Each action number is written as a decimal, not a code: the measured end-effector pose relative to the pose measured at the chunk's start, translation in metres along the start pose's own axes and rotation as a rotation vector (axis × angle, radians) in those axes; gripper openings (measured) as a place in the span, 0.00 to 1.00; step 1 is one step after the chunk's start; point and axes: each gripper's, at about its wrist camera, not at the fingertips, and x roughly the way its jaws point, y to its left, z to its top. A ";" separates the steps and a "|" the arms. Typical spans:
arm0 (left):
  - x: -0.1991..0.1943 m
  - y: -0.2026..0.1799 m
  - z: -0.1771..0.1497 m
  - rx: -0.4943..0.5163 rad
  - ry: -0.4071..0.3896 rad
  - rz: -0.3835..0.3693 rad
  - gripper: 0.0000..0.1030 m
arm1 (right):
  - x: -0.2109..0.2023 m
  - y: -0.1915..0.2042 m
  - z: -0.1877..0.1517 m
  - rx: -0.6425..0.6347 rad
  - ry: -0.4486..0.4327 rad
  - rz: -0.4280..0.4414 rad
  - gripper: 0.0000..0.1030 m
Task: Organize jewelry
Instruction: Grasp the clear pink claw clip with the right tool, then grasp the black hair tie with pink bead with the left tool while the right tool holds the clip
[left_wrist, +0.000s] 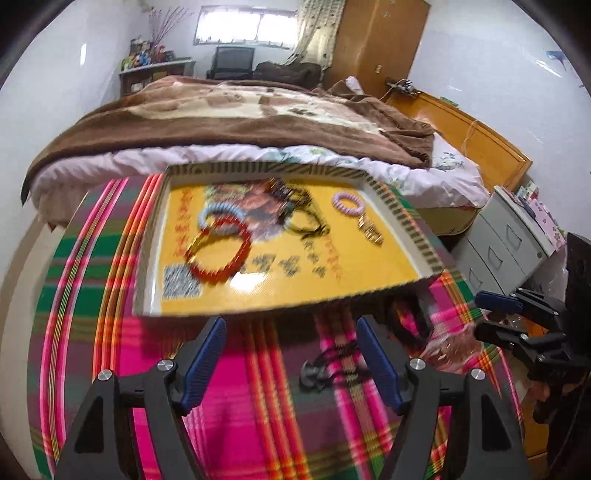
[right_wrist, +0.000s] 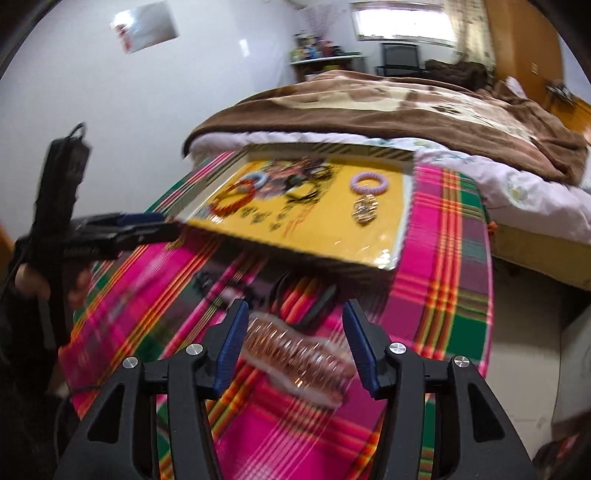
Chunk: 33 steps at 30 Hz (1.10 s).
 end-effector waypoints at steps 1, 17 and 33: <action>0.000 0.004 -0.004 -0.008 0.007 0.005 0.70 | 0.001 0.003 -0.002 -0.028 0.006 0.012 0.52; -0.006 0.018 -0.026 -0.038 0.038 0.024 0.70 | 0.032 0.031 -0.020 -0.329 0.164 -0.092 0.54; 0.021 -0.006 -0.035 0.031 0.113 -0.018 0.76 | 0.016 0.011 -0.036 -0.134 0.088 -0.149 0.32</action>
